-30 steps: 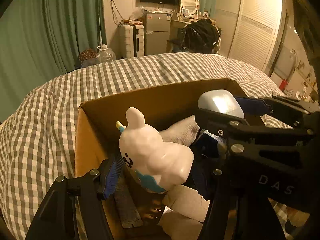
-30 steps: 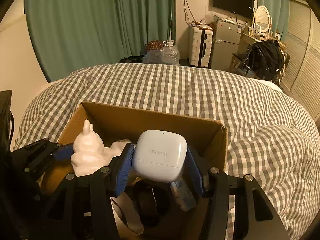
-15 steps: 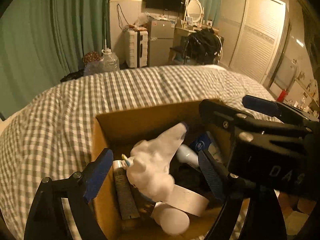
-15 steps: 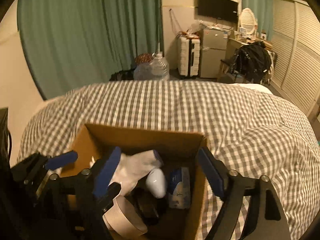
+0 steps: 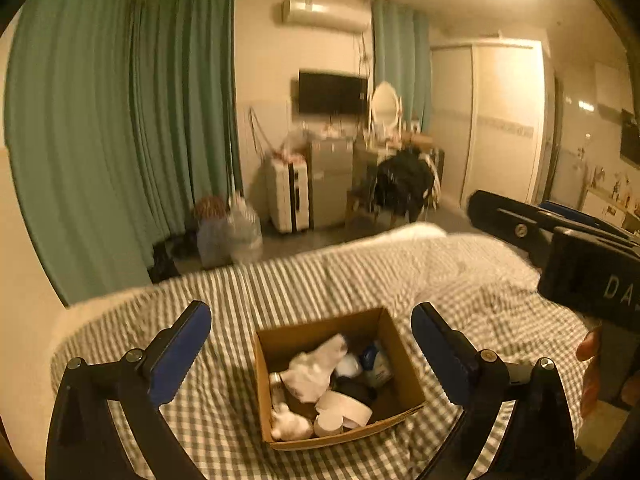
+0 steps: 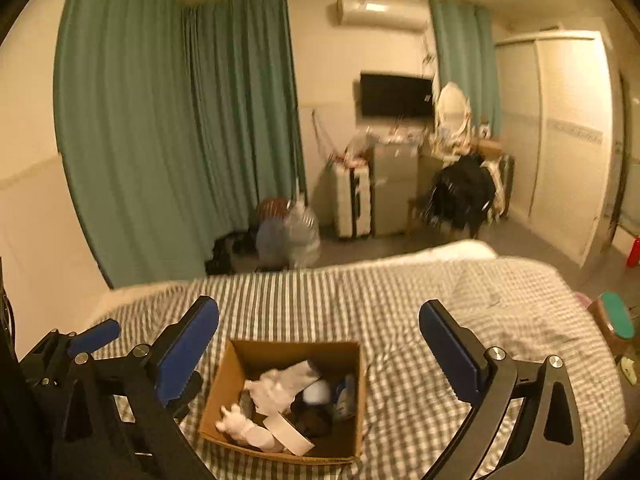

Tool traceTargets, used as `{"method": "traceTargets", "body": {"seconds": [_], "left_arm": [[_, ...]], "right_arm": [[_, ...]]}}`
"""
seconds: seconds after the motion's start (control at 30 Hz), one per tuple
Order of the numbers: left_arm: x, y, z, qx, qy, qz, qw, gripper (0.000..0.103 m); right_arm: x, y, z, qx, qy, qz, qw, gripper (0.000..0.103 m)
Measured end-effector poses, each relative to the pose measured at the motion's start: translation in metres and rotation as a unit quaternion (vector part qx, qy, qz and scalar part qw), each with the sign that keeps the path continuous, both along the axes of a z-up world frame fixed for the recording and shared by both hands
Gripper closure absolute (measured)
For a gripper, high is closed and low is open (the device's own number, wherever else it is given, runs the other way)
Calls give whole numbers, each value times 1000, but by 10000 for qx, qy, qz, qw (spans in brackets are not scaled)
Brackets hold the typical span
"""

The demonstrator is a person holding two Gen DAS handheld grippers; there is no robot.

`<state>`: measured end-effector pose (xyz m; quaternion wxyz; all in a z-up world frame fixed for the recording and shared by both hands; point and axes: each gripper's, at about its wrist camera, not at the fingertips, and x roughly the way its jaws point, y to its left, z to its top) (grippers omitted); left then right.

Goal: Organize objects

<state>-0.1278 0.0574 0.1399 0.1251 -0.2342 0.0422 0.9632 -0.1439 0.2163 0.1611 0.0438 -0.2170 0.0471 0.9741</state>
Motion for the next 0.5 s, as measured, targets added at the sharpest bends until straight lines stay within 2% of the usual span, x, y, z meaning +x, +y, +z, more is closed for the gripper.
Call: {"method": "traceTargets", "body": {"seconds": [0.17,0.27,0.4,0.5], "left_arm": [[38,-9,38,53,382,-17,9993,0],[56,-15,49,-13,579,65,9983,0],[81,-30,49,-11,880,239,9958,0],[98,-42,37,60,1034,280,9942,0]], "right_arm": [[52,-6,46,183,491,-282,9982,1],[73,-8,60,200,672,-300,9971,1],[100,-12,64,257,888,-329,9952,0],[121,-15,51,350,1042,-253,9936,0]]}}
